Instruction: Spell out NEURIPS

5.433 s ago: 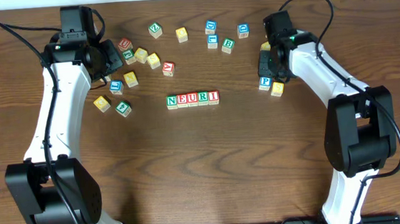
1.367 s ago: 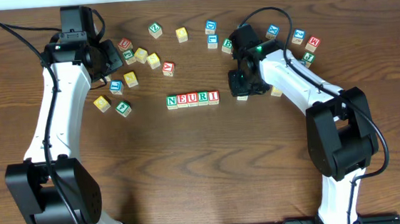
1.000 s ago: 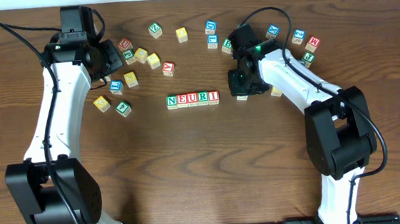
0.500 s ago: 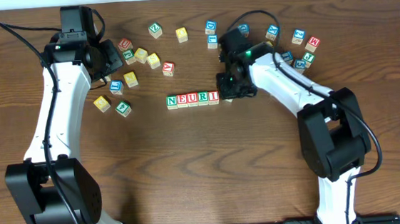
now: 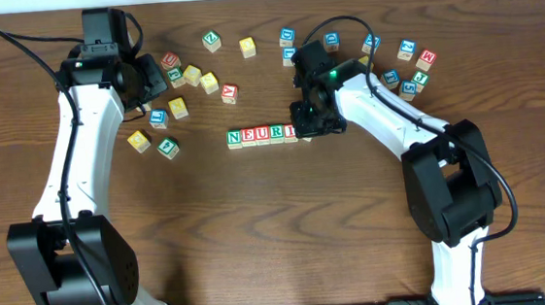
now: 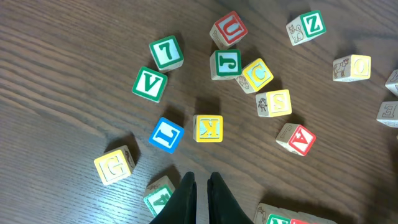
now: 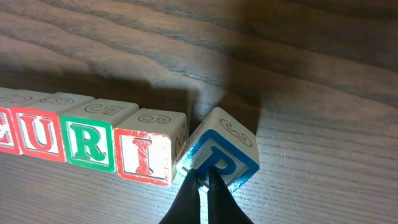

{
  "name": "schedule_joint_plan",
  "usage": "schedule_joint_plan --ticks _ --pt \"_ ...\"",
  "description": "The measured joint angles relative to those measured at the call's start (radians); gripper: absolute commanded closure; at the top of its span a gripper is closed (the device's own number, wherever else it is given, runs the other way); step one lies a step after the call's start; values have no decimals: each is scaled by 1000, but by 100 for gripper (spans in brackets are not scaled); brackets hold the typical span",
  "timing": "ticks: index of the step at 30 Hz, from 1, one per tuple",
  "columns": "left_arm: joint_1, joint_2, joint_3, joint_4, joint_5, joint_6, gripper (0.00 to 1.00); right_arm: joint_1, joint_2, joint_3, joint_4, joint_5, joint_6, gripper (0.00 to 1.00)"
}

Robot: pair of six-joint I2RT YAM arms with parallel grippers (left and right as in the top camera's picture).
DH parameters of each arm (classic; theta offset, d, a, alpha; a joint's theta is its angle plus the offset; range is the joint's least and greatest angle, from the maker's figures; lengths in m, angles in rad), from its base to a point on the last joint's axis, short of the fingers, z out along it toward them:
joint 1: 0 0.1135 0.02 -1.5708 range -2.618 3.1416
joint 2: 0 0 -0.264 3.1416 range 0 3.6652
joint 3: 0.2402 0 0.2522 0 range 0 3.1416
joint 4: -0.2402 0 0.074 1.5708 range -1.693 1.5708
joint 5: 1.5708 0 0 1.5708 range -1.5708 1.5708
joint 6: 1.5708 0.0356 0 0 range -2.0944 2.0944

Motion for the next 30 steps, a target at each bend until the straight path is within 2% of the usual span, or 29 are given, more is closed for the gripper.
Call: schedule_joint_plan --ticks 30 --pt "0 0 0 0 0 0 92 -23 4 34 -132 62 56 98"
